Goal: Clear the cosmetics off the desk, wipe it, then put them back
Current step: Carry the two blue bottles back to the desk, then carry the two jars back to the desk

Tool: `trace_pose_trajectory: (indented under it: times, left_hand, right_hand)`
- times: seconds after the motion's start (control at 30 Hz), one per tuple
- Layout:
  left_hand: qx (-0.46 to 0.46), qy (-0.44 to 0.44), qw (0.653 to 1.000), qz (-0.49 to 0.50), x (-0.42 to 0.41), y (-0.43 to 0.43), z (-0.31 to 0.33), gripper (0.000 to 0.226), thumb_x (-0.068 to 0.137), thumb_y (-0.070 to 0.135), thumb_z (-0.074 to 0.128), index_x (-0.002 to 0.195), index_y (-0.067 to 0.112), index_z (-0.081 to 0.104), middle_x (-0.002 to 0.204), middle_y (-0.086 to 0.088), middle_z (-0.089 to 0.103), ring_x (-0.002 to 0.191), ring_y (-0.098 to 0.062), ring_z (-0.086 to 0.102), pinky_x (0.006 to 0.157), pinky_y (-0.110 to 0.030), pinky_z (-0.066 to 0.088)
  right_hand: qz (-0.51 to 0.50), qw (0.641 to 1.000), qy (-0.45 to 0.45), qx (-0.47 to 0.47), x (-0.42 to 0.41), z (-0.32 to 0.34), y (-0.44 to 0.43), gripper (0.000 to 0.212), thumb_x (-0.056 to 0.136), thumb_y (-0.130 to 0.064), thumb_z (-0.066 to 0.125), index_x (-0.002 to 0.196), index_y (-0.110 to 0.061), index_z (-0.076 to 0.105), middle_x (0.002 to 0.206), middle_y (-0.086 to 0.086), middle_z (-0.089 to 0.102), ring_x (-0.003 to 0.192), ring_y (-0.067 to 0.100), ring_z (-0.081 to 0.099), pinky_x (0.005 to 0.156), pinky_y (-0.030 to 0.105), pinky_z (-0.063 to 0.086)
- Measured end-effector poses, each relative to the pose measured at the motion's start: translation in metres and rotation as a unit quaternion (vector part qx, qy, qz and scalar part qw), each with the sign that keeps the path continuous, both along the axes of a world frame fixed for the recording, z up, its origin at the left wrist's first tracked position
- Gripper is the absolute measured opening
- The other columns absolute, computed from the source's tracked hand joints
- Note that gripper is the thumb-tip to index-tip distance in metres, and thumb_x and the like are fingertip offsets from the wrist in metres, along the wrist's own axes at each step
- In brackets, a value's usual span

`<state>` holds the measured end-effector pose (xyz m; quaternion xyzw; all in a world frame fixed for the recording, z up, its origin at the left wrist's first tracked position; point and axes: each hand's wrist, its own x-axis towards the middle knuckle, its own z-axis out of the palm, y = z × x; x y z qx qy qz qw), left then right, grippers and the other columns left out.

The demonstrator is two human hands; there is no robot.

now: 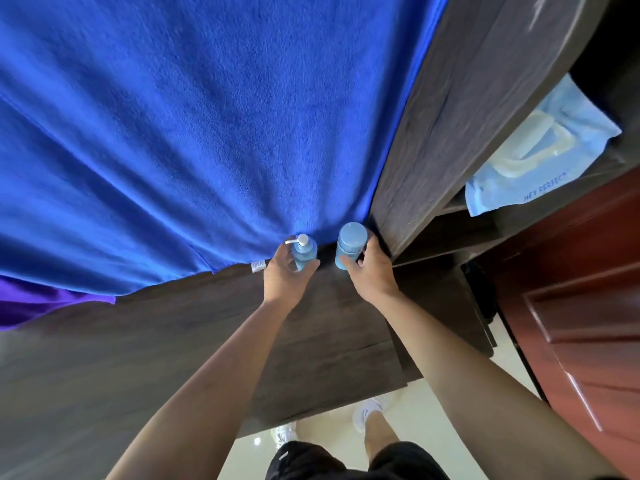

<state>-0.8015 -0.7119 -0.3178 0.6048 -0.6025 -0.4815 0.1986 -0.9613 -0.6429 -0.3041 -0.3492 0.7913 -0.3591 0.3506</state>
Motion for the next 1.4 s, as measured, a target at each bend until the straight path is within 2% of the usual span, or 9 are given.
trace_pose_trajectory:
  times: [0.1,0.2,0.27,0.37,0.53,0.63,0.97,1.23,1.4]
  left_hand:
    - [-0.001,-0.061,0.996,-0.06,0.015,0.009,0.014,0.074,0.085,0.044,0.071,0.148,0.029,0.034,0.133,0.012,0.055,0.121,-0.009,0.052,0.095,-0.03,0.043]
    - [-0.064,-0.118,0.983,-0.123,0.04,0.028,0.026,0.08,0.093,0.053,0.057,0.156,0.023,0.019,0.163,0.001,0.023,0.149,-0.022,0.019,0.116,-0.041,0.028]
    - [-0.141,-0.114,0.971,-0.157,0.057,0.04,0.033,0.076,0.095,0.052,0.054,0.156,0.022,0.021,0.164,-0.001,0.02,0.151,-0.022,0.016,0.119,-0.041,0.022]
    - [-0.233,-0.103,0.941,-0.222,0.071,0.051,0.04,0.067,0.097,0.047,0.052,0.154,0.016,0.032,0.161,-0.009,0.028,0.15,-0.027,0.022,0.122,-0.043,0.02]
    - [-0.29,-0.114,0.887,-0.34,0.06,0.084,0.05,0.061,0.1,0.055,0.035,0.154,0.025,0.033,0.163,-0.006,0.022,0.152,-0.029,0.011,0.121,-0.054,0.013]
    - [-0.314,-0.113,0.844,-0.419,0.04,0.112,0.065,0.065,0.098,0.064,0.015,0.155,0.035,0.026,0.166,-0.001,0.012,0.153,-0.026,0.0,0.122,-0.053,0.003]
    - [-0.417,-0.011,0.712,-0.565,-0.028,0.288,0.143,0.066,0.098,0.06,0.019,0.154,0.026,0.032,0.163,-0.009,0.023,0.152,-0.03,0.012,0.119,-0.059,0.012]
    - [-0.443,0.055,0.63,-0.635,-0.054,0.533,0.154,0.067,0.099,0.06,0.019,0.154,0.025,0.031,0.163,-0.008,0.021,0.152,-0.03,0.013,0.119,-0.059,0.015]
    - [-0.407,0.114,0.574,-0.701,-0.053,0.715,0.144,0.063,0.1,0.057,0.024,0.155,0.027,0.027,0.165,-0.004,0.014,0.153,-0.026,0.007,0.12,-0.056,0.009]
  right_hand:
    - [0.005,0.999,0.038,0.027,0.005,0.011,0.012,0.083,0.091,-0.023,0.072,0.157,-0.015,0.023,0.157,0.006,0.039,0.144,0.022,0.038,0.12,0.036,0.029]
    - [0.006,0.998,0.058,0.032,0.016,0.021,0.033,0.085,0.093,-0.029,0.068,0.16,-0.016,0.016,0.164,0.006,0.026,0.149,0.021,0.03,0.122,0.034,0.024]
    - [0.018,0.994,0.107,0.023,0.025,0.026,0.056,0.082,0.096,-0.034,0.064,0.16,-0.017,0.015,0.166,0.003,0.021,0.151,0.018,0.023,0.121,0.029,0.02]
    - [0.034,0.969,0.244,0.027,0.038,0.03,0.099,0.074,0.099,-0.044,0.056,0.159,-0.017,0.021,0.166,0.007,0.018,0.154,0.023,0.013,0.124,0.038,0.018]
    - [-0.085,0.906,0.407,0.082,0.059,0.038,0.191,0.061,0.102,-0.061,0.029,0.154,-0.029,0.036,0.167,0.009,0.015,0.155,0.029,-0.002,0.125,0.05,-0.001]
    - [-0.175,0.889,0.407,0.115,0.073,0.047,0.253,0.062,0.102,-0.063,0.022,0.153,-0.031,0.04,0.168,0.007,0.014,0.155,0.029,-0.002,0.124,0.053,0.0]
    - [-0.443,0.8,0.391,0.105,0.107,0.086,0.448,0.064,0.101,-0.061,0.028,0.152,-0.025,0.041,0.166,0.007,0.019,0.155,0.028,0.005,0.123,0.056,0.009]
    - [-0.536,0.737,0.391,0.13,0.151,0.084,0.681,0.064,0.101,-0.063,0.032,0.156,-0.031,0.031,0.168,0.003,0.011,0.156,0.024,-0.002,0.125,0.048,0.0]
    - [-0.579,0.703,0.374,0.174,0.191,0.088,0.848,0.069,0.1,-0.065,0.031,0.158,-0.027,0.027,0.168,0.004,0.011,0.156,0.025,0.0,0.125,0.051,0.006]
